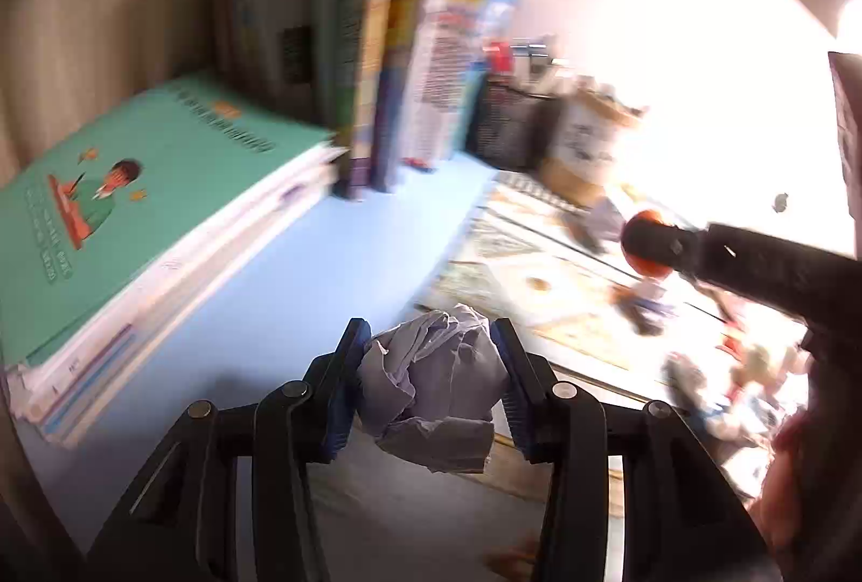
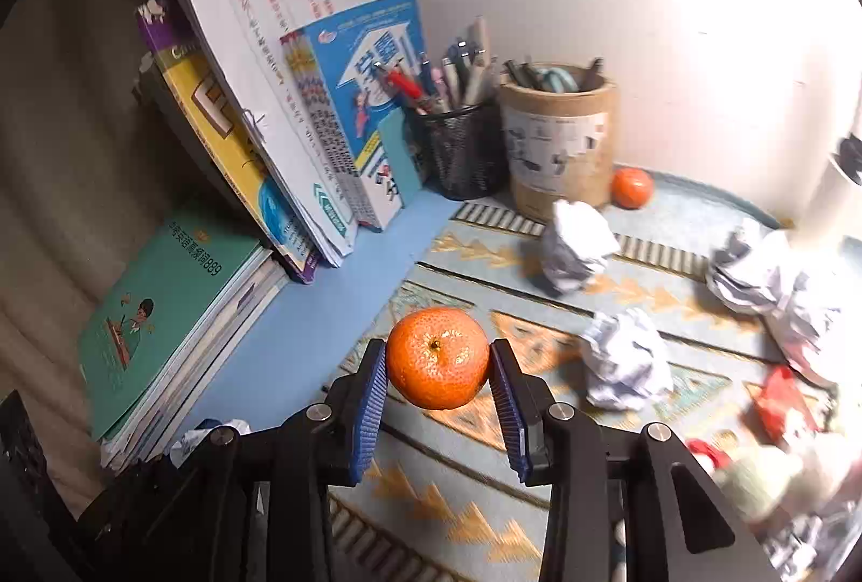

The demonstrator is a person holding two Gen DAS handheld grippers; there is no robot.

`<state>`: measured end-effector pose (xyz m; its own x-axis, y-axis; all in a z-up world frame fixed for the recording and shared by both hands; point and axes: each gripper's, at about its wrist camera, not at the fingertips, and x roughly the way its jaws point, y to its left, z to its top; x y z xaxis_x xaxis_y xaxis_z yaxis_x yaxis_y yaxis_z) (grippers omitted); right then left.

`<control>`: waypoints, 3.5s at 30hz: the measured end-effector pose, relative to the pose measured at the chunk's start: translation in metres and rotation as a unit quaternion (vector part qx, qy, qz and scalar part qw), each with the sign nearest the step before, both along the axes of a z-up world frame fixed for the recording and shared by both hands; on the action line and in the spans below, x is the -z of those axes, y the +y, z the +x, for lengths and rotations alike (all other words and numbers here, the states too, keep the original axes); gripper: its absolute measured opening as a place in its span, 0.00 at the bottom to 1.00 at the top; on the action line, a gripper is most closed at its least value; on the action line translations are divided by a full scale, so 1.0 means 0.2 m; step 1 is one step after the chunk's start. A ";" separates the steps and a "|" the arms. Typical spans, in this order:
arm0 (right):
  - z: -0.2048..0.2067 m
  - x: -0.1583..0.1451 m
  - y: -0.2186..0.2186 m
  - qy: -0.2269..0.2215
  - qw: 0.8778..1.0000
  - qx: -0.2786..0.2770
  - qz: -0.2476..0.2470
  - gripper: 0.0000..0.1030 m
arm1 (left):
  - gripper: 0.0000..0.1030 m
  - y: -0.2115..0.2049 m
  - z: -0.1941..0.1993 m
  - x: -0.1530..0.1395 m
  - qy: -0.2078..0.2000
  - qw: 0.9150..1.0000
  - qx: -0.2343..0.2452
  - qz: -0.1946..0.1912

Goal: Organize objects
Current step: 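Drop the tangerine into the amber bowl with the right tool while the left tool drops its paper ball in, then grasp a crumpled paper ball from the mat with each tool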

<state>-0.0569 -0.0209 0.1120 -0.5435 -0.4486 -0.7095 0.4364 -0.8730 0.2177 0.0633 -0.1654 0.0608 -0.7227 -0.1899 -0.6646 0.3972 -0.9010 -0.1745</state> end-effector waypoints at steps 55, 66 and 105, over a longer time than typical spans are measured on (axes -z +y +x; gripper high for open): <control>0.26 -0.14 1.76 0.033 0.954 0.298 0.008 0.65 | 0.91 1.67 -0.56 -0.36 0.063 0.933 0.354 0.035; 0.49 0.07 1.35 0.077 0.967 0.240 0.024 0.66 | 0.91 0.82 -0.04 -0.08 0.061 0.981 0.181 -0.029; 0.25 0.25 1.26 -0.028 0.974 0.221 0.038 0.69 | 0.87 0.50 -0.77 0.19 -0.059 0.973 0.221 0.035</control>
<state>-0.0077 0.2307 0.0615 -0.6310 -0.1251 -0.7656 0.0035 -0.9874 0.1585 -0.0914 -0.0655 0.0235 -0.6414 0.1715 -0.7478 -0.0056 -0.9757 -0.2190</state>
